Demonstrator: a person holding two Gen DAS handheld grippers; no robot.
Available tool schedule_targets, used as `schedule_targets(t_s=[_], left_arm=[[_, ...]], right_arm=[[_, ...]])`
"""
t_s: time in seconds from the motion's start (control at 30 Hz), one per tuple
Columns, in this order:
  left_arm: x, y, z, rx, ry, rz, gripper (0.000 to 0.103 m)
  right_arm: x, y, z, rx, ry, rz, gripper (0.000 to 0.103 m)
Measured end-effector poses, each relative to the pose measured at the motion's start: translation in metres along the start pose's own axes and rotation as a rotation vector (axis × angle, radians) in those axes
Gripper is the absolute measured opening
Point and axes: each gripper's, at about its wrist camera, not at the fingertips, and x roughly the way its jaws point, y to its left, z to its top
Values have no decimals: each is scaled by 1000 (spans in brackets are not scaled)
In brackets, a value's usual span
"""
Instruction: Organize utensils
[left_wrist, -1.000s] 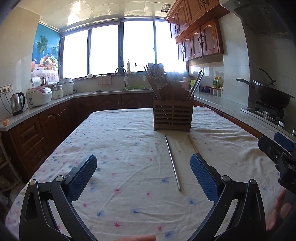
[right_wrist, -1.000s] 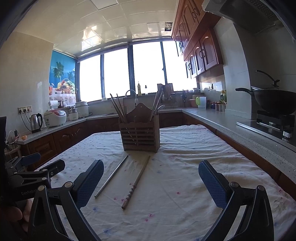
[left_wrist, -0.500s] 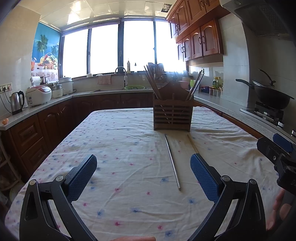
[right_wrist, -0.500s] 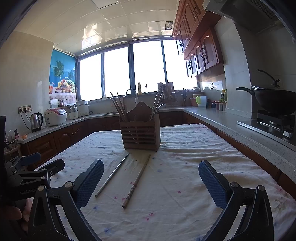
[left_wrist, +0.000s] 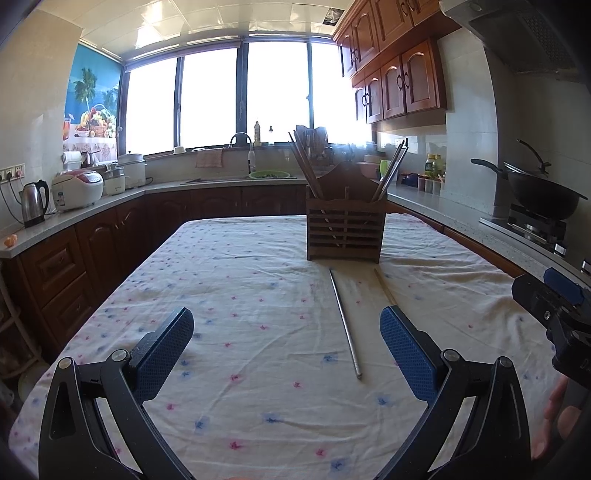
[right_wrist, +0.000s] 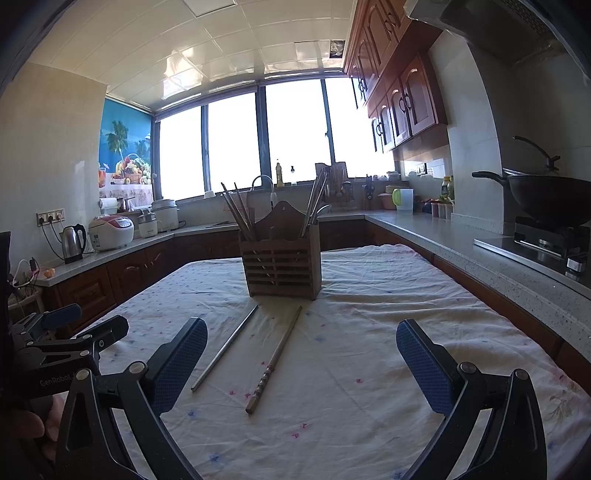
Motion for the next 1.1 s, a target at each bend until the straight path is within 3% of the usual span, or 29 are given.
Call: schedule_targets(t_s=[1.1], left_arm=[[1,-1,1,7,12,-23,103]], right_arm=[[-1,4,-1,5,0,18,103]])
